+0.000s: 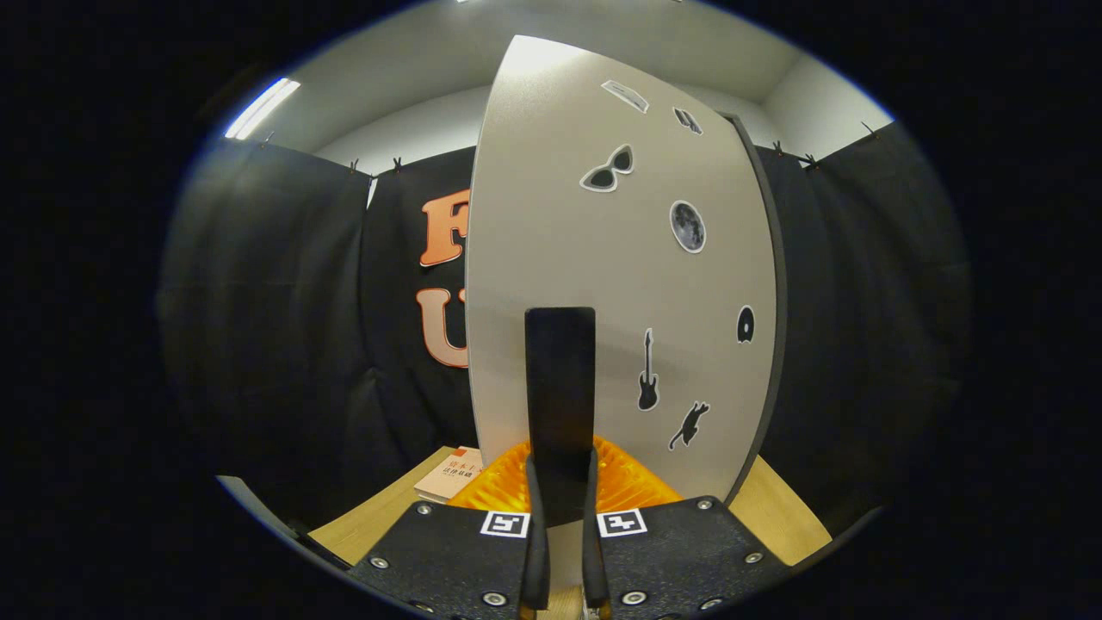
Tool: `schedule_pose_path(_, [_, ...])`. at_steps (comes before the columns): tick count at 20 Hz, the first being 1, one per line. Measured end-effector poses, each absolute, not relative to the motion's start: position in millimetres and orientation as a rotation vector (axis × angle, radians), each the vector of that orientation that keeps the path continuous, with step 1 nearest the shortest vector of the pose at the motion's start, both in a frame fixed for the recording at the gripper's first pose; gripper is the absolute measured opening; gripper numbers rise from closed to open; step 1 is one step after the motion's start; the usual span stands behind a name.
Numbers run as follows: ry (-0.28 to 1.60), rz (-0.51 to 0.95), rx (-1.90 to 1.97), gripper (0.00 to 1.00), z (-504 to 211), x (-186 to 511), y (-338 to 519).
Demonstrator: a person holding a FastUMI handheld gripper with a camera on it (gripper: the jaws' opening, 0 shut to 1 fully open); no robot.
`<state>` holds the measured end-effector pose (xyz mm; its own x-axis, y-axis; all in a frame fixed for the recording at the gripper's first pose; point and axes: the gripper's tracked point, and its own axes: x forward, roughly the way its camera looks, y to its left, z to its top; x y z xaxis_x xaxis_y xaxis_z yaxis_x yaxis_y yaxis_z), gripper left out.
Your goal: Open the shoe cabinet door, grab the shoes and put them into the shoe cabinet, then close the shoe cabinet door.
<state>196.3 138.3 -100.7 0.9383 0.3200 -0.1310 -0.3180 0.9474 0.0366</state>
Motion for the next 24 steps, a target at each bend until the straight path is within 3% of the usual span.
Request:
schedule_pose_path(9, [0.122, 0.426, 0.042, 0.14, -96, 158, 41])
schedule_pose_path(24, [0.119, 0.290, 0.008, 0.11, -101, 165, -104])
